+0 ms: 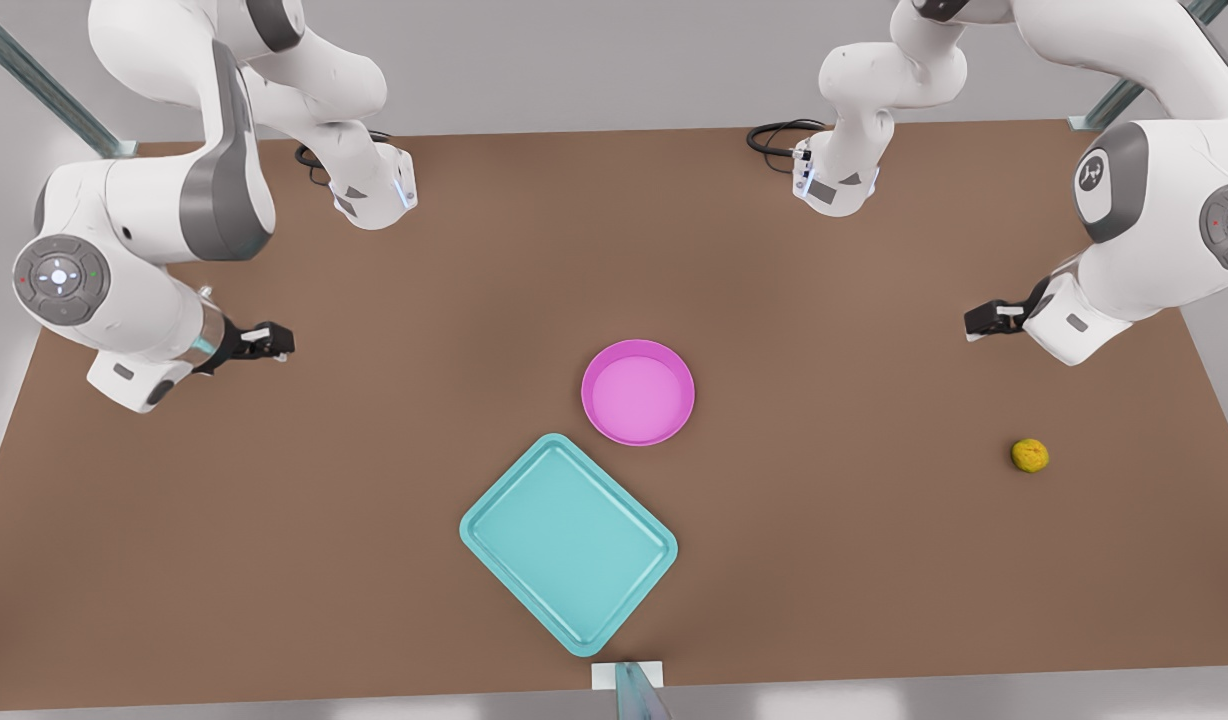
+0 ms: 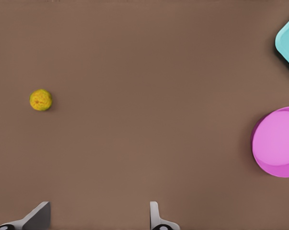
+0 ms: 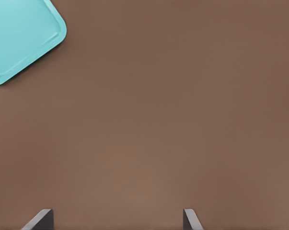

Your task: Place the orange on the plate with the left arm and the plate on the tray with the right arm

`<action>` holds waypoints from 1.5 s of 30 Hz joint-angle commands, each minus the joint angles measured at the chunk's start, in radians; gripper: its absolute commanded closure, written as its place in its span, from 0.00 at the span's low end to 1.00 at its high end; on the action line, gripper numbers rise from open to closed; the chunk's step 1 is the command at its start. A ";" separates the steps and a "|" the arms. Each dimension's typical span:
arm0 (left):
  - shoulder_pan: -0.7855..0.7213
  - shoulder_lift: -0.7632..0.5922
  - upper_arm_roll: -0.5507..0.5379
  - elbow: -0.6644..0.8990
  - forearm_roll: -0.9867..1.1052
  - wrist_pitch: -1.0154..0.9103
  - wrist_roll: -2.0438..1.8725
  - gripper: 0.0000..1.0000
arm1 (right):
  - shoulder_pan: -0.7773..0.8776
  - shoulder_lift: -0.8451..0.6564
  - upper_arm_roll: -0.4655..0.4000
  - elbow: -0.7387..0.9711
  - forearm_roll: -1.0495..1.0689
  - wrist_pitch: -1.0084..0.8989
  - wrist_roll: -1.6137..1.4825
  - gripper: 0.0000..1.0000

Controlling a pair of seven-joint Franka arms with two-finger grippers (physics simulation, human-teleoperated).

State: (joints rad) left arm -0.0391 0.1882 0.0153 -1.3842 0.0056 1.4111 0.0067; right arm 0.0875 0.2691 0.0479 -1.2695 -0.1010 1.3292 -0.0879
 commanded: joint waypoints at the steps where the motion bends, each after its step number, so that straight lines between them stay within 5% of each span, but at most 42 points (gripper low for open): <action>1: 0.001 -0.001 0.003 0.001 0.002 0.009 0.009 0.00 | 0.000 0.001 0.000 -0.001 0.001 0.002 -0.018 0.00; 4: 0.053 0.060 0.023 -0.015 0.004 0.026 -0.005 0.00 | 0.000 0.004 0.000 -0.008 0.003 0.004 -0.018 0.00; 8: 0.263 0.402 0.040 -0.007 -0.070 0.449 0.222 0.00 | 0.000 0.009 0.000 -0.019 0.007 0.005 -0.018 0.00; 13: 0.331 0.511 0.040 -0.006 -0.061 0.617 0.320 0.00 | 0.000 0.027 0.000 -0.021 0.010 0.005 -0.018 0.00; 45: 0.380 0.640 0.055 -0.061 -0.038 0.706 0.305 0.00 | -0.002 0.062 -0.006 -0.030 0.010 0.008 -0.027 0.00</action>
State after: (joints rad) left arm 0.3406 0.8271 0.0705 -1.4448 -0.0304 2.1139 0.2863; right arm 0.0853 0.3317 0.0415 -1.2997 -0.0909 1.3370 -0.1105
